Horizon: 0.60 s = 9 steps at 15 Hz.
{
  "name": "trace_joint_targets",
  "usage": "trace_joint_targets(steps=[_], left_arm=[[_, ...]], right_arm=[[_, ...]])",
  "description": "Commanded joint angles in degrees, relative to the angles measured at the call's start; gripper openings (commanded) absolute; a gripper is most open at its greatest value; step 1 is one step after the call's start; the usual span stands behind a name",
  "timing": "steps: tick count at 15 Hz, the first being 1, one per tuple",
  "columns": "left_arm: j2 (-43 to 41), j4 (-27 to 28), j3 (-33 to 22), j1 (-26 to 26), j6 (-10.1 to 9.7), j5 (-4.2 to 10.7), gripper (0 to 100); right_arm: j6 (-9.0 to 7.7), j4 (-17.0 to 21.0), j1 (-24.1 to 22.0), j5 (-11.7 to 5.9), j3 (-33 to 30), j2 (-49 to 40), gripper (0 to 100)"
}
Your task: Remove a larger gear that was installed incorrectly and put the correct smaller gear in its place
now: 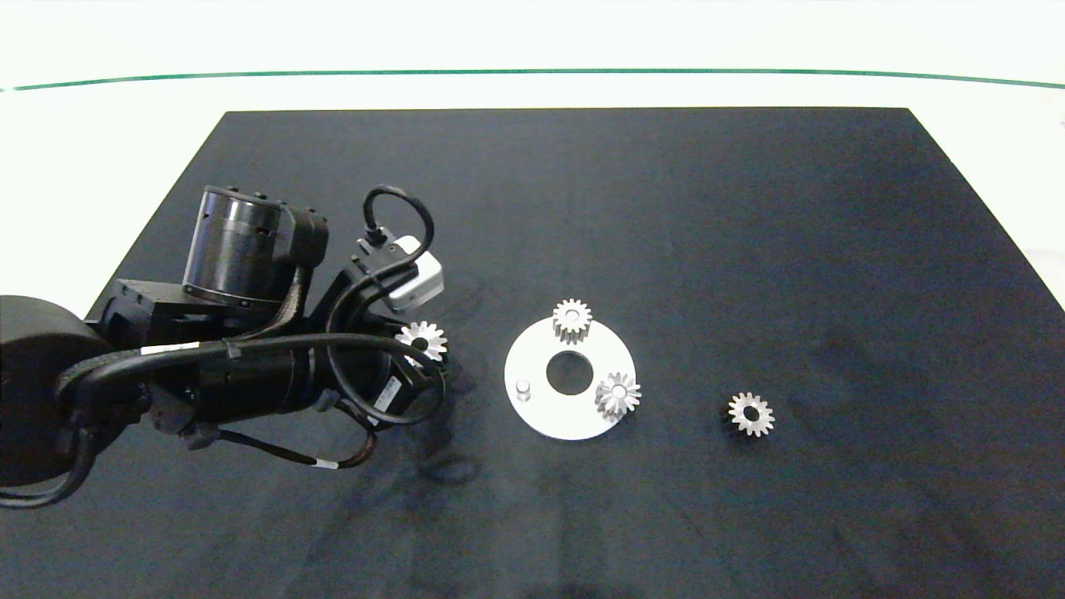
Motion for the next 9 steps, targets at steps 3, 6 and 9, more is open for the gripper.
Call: trace_joint_targets(steps=[3,6,9], left_arm=[[-1.3,-1.0,4.5,7.9,0.51,-2.49,34],[-1.1,-2.3,5.4,11.5,0.60,-5.39,34],[-0.9,-2.4,6.8,12.6,0.68,-6.19,34]], right_arm=[[-0.12,0.1,0.0,0.06,0.3,-0.4,100],[-0.12,0.1,-0.1,-0.03,0.3,-0.4,100],[-0.12,0.1,-0.1,-0.03,0.3,-0.4,100]])
